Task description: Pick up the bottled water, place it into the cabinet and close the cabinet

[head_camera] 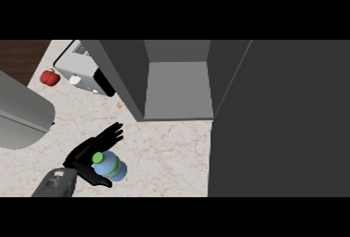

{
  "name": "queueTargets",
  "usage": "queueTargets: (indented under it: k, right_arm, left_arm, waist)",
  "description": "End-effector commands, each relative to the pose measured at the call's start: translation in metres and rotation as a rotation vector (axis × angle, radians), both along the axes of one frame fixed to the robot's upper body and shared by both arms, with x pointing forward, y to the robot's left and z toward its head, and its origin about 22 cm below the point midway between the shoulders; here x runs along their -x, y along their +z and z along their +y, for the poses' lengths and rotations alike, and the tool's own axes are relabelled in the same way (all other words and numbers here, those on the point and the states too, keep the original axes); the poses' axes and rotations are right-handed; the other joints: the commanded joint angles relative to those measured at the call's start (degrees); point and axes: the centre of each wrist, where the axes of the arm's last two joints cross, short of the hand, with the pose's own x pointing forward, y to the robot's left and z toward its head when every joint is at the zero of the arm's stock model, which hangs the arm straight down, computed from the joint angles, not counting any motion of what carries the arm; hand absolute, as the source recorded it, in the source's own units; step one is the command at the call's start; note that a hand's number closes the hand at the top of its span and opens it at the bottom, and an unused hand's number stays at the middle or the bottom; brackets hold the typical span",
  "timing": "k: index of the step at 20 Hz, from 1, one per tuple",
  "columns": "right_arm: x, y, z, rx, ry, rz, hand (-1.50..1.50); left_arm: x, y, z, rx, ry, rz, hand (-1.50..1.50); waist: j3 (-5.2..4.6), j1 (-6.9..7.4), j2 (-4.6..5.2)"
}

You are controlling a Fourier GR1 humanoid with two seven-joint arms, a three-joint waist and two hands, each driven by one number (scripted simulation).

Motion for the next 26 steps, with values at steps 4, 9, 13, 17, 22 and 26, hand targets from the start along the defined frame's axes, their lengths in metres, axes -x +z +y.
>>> queueTargets:
  k: [4,9,13,17,22,26]
  right_arm:
    - [0.005,0.002,-0.010,0.012,-0.002,0.004,-1.50]
    - [-0.010,0.002,-0.007,0.008,-0.013,-0.001,-1.50]
    - [-0.013,-0.009,-0.003,-0.002,-0.005,0.001,-1.50]
    - [-0.009,-0.022,0.003,-0.020,0.000,-0.001,-1.50]
    - [-0.005,-0.017,-0.001,-0.027,0.006,0.038,-1.50]
    - [-0.007,-0.017,0.008,-0.010,0.000,0.021,-1.50]
  left_arm:
    - [0.015,-0.017,-0.004,0.201,-0.064,0.020,-1.50]
    - [0.014,-0.026,-0.040,0.266,-0.126,0.077,-1.50]
    - [0.008,-0.023,-0.043,0.272,-0.152,0.097,-1.50]
    - [0.009,-0.024,-0.047,0.334,-0.171,0.106,-1.50]
    - [0.002,-0.020,-0.058,0.318,-0.233,0.097,-1.50]
    - [0.010,-0.024,-0.051,0.332,-0.233,0.093,1.50]
  waist:
    - [-0.07,-0.20,0.05]
    - [-0.08,0.29,0.21]
    - [-0.03,0.39,0.08]
    - [0.00,0.41,-0.12]
    - [-0.04,0.23,-0.02]
    - [-0.09,0.08,0.03]
